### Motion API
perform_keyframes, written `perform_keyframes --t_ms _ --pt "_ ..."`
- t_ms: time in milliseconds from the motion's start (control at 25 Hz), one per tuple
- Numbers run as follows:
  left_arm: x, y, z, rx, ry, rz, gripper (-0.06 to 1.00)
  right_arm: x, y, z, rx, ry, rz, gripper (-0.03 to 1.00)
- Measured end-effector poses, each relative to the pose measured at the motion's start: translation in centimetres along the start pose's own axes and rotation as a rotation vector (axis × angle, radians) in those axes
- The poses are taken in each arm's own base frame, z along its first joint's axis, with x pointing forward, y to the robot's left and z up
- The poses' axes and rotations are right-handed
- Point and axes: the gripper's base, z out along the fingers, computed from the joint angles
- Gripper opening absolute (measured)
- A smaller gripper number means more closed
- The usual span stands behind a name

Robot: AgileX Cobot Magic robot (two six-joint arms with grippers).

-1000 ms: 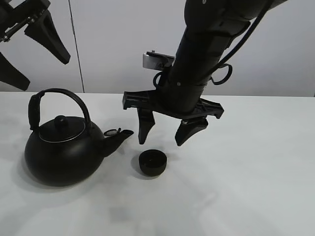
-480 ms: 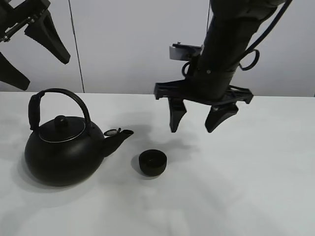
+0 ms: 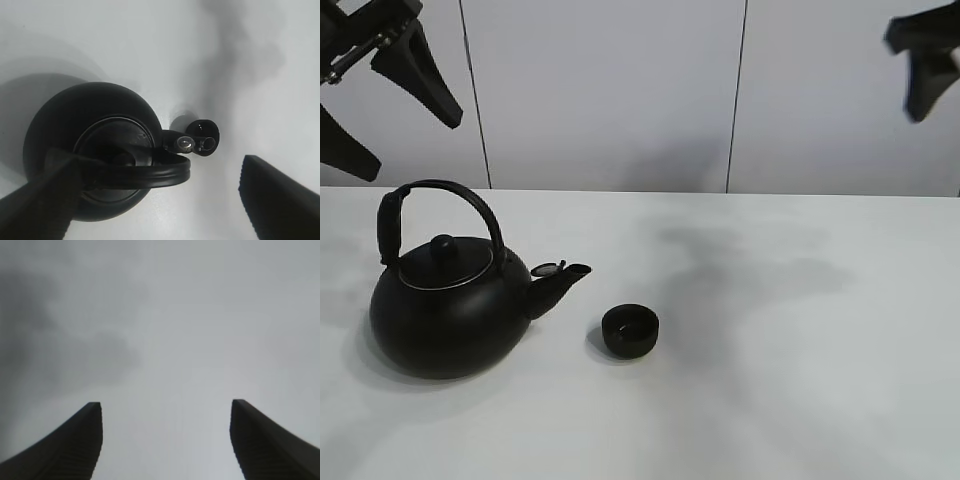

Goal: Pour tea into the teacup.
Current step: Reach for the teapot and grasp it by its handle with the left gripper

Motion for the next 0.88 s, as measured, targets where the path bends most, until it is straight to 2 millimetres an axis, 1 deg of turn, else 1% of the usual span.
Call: perform_keyframes --t_ms 80,160,200,240,280,320,360,440,480,520,600,680,760,840,880 --pt "0.0 0.0 0.0 0.000 0.000 0.000 0.62 0.8 -3.6 -3.5 0.059 -0.041 0.042 0.50" --pt "0.0 0.0 0.0 0.000 0.000 0.000 0.62 2.1 -6.4 -8.1 0.124 -0.103 0.083 0.50" --pt "0.0 0.0 0.0 0.000 0.000 0.000 0.62 2.9 -7.4 -10.6 0.159 -0.143 0.110 0.50" --pt "0.0 0.0 0.0 0.000 -0.001 0.000 0.62 3.8 -8.1 -12.9 0.184 -0.183 0.137 0.50" --pt "0.0 0.0 0.0 0.000 -0.001 0.000 0.62 4.9 -8.4 -15.7 0.212 -0.241 0.163 0.50" --pt "0.0 0.0 0.0 0.000 -0.001 0.000 0.62 6.0 -8.2 -18.5 0.231 -0.313 0.179 0.50" --pt "0.0 0.0 0.0 0.000 -0.001 0.000 0.62 7.0 -7.7 -20.8 0.241 -0.375 0.181 0.50" --pt "0.0 0.0 0.0 0.000 -0.001 0.000 0.62 10.0 -5.9 -25.8 0.230 -0.520 0.170 0.50" --pt "0.0 0.0 0.0 0.000 -0.001 0.000 0.62 11.7 -5.0 -27.9 0.219 -0.584 0.156 0.50" --pt "0.0 0.0 0.0 0.000 -0.001 0.000 0.62 13.1 -4.1 -29.5 0.202 -0.632 0.143 0.50" --pt "0.0 0.0 0.0 0.000 -0.001 0.000 0.62 16.9 -2.4 -32.7 0.187 -0.731 0.114 0.50" --pt "0.0 0.0 0.0 0.000 -0.001 0.000 0.62 20.2 -1.2 -34.2 0.190 -0.792 0.102 0.50" --pt "0.0 0.0 0.0 0.000 -0.001 0.000 0.62 23.5 -0.1 -34.6 0.190 -0.839 0.095 0.50" --pt "0.0 0.0 0.0 0.000 -0.001 0.000 0.62 26.1 0.6 -33.3 0.184 -0.834 0.103 0.50" --pt "0.0 0.0 0.0 0.000 -0.002 0.000 0.62 27.3 0.9 -32.3 0.180 -0.826 0.106 0.50"
